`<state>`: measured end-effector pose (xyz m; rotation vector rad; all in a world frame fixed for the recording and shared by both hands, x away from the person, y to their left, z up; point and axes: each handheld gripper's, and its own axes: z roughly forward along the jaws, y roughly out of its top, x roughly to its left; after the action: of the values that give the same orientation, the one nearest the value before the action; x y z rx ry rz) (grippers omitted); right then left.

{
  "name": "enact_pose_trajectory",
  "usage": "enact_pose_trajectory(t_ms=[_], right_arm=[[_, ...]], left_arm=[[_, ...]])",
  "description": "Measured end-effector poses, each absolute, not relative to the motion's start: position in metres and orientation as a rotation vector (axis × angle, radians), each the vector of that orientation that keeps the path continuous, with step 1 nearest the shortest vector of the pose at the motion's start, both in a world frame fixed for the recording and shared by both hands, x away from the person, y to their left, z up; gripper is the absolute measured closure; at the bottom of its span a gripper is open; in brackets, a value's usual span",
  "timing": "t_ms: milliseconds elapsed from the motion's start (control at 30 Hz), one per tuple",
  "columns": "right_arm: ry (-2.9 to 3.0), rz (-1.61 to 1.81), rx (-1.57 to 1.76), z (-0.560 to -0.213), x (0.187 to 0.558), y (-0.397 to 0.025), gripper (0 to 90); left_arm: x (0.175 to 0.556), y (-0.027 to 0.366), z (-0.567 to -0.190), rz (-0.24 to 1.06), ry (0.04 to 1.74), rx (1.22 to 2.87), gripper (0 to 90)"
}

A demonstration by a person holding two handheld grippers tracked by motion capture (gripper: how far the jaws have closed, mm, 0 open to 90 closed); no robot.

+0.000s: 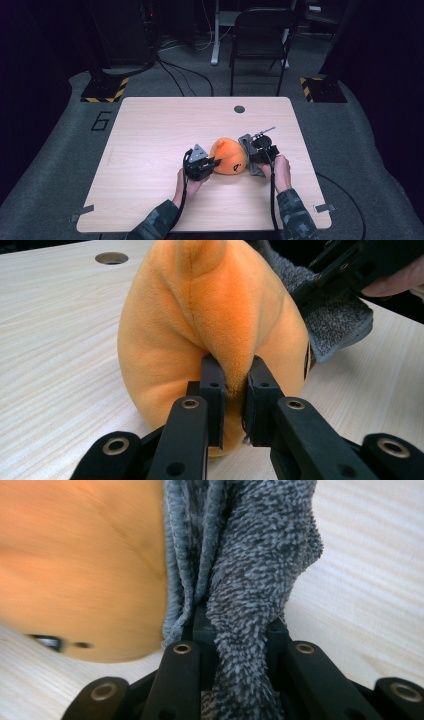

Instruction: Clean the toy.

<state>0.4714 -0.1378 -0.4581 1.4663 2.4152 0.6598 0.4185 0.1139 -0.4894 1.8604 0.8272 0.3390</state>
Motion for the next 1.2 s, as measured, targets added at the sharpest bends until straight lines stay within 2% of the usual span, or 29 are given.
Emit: enact_pose_trajectory(t_ms=[133,233,400,567,1200], right_arm=[[2.388,0.687,1.445,-0.446,0.469,-0.14,75.5],[2.352,0.782,1.38,-0.421,0.459,-0.137,75.4],[2.359,0.966,1.197,-0.392,0.437,-0.107,75.1],[2.394,0.865,1.14,-0.403,0.435,-0.087,75.0],[2.409,0.672,1.421,-0.447,0.466,-0.131,75.2]], left_arm=[[0.419,0.116,-0.49,0.342,0.82,1.854,80.9],[0.419,0.116,-0.489,0.345,0.813,1.859,80.9],[0.416,0.113,-0.488,0.371,0.783,1.875,80.7],[0.417,0.114,-0.489,0.361,0.786,1.884,80.4],[0.418,0.112,-0.49,0.351,0.786,1.874,79.6]])
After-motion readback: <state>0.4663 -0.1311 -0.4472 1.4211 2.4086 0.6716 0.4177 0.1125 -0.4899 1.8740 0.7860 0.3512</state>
